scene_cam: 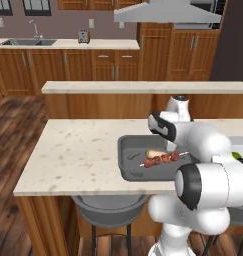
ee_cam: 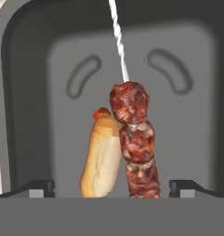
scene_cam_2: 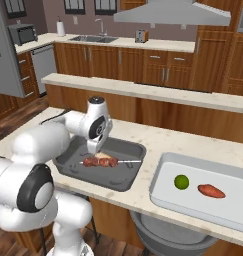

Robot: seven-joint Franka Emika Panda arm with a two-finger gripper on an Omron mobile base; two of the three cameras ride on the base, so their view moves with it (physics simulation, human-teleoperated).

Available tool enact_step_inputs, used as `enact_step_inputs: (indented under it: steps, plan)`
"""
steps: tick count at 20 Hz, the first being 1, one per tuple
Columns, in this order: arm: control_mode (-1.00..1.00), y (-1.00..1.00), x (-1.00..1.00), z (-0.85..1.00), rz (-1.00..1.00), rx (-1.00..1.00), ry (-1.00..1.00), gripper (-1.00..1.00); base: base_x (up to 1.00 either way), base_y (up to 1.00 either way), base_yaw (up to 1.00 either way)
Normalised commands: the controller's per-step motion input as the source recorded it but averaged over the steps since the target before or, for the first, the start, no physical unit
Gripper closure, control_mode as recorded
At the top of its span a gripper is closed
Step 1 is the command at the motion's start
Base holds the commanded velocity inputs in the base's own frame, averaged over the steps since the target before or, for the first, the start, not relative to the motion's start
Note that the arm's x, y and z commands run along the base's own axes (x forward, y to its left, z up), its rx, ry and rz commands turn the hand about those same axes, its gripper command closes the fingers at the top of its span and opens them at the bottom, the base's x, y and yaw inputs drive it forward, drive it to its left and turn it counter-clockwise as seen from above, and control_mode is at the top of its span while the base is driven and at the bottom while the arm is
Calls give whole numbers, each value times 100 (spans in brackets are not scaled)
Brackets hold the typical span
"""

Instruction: Place the cold items (lime and sweet potato) from the fridge in one tupperware on the dining counter. Place the warm items (hot dog and kebab skewer) in the stove area in another tupperware.

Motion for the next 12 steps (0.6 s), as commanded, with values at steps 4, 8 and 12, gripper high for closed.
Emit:
enact_step_inputs:
  steps: [4, 8, 12]
  plan:
    - [-100, 0, -46, 48, 0, 0, -4, -100, 0, 0, 0]
    - [-100, 0, -81, 31, 0, 0, -20, -100, 0, 0, 0]
    - [-100, 0, -73, 28, 0, 0, -19, -100, 0, 0, 0]
